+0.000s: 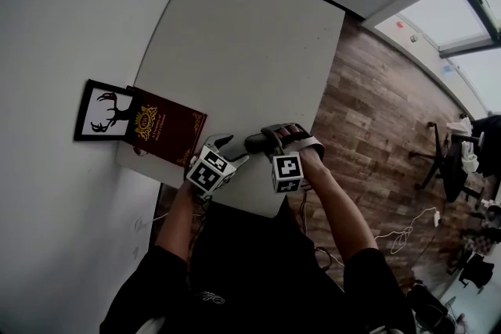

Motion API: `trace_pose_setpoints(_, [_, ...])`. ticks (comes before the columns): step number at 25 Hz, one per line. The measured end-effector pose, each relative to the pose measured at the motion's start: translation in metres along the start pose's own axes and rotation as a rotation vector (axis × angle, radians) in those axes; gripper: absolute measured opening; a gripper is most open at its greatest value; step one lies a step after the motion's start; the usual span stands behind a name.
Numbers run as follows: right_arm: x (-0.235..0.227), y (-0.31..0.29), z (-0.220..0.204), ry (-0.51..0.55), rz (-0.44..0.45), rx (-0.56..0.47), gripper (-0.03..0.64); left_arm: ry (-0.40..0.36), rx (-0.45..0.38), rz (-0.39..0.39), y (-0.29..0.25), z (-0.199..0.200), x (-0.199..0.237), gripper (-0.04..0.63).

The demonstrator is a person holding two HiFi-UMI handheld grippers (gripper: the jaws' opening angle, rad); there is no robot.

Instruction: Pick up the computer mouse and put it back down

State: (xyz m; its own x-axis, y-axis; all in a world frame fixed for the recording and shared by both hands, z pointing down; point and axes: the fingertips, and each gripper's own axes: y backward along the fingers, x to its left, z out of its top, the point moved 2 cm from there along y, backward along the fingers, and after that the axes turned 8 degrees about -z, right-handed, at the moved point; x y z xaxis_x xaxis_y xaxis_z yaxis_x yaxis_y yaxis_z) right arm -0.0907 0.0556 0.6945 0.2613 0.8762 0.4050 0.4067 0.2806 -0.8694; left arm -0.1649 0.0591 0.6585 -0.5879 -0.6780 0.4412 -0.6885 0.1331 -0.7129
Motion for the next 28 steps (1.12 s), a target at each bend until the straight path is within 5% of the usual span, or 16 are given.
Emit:
trace_pose_setpoints(4, [-0.007, 0.010, 0.009, 0.122, -0.153, -0.024, 0.302, -0.115, 0.045, -0.085, -0.014, 0.008, -0.009, 0.321])
trace_pose_setpoints(12, [-0.011, 0.032, 0.032, 0.259, -0.315, -0.119, 0.301, -0.132, 0.062, -0.182, -0.045, 0.008, -0.009, 0.322])
trace_pose_setpoints(14, [-0.010, 0.029, 0.031, 0.283, -0.321, -0.119, 0.298, -0.154, 0.085, -0.175, -0.046, 0.011, -0.008, 0.321])
trace_pose_setpoints(18, [-0.007, 0.022, 0.029, 0.282, -0.304, -0.109, 0.285, -0.220, 0.123, -0.166, -0.044, 0.016, -0.005, 0.210])
trace_pose_setpoints(28, [-0.007, 0.029, 0.024, 0.273, -0.362, -0.098, 0.290, -0.219, 0.075, -0.205, -0.042, 0.015, -0.013, 0.173])
